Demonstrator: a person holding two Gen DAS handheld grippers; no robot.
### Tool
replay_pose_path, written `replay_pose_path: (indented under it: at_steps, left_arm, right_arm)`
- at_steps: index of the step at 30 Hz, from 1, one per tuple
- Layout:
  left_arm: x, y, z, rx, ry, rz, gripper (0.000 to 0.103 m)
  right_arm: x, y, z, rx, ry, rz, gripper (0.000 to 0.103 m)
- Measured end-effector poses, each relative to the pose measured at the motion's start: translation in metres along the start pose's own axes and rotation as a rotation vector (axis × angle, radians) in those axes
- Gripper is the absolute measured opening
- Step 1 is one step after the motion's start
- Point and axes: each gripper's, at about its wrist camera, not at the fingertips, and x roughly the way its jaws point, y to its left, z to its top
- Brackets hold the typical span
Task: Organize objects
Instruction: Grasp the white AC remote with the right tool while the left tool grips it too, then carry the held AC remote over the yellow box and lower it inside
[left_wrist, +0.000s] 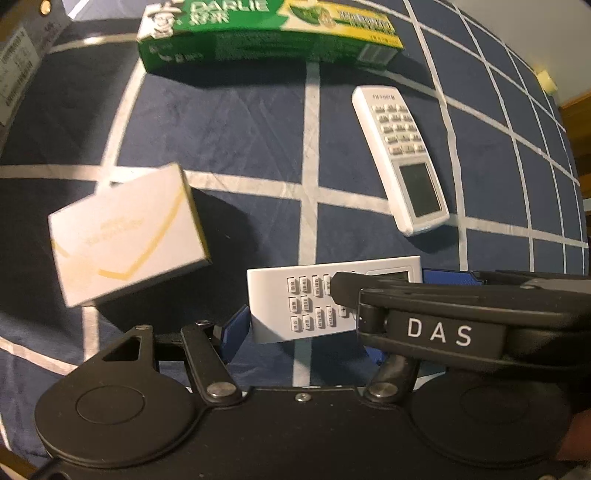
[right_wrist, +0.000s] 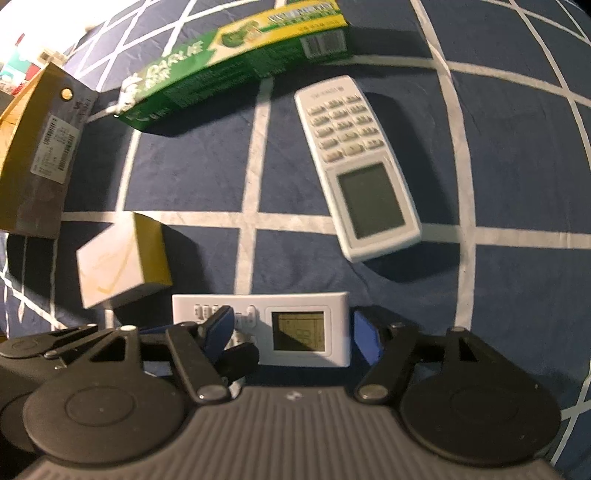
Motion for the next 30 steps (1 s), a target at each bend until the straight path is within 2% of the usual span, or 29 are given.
replay_pose_path:
  at_steps: [18, 25, 30]
  left_arm:
    - [-0.086, 0.020, 0.043, 0.026, -0.131, 0.081, 0.062]
    - [-0.105, 0.050, 0.072, 0.076, -0.156, 0.086, 0.062]
    - [-0.121, 0.078, 0.098, 0.143, -0.159, 0.079, 0.062]
  right_arm:
    - [-0.052, 0.066, 0.043, -0.047, -0.125, 0.083, 0.069]
    - [-0.056, 0.101, 0.064, -0.031, -0.168, 0.091, 0.069]
    - [-0.055, 0.132, 0.080, 0.033, -0.208, 0.087, 0.069]
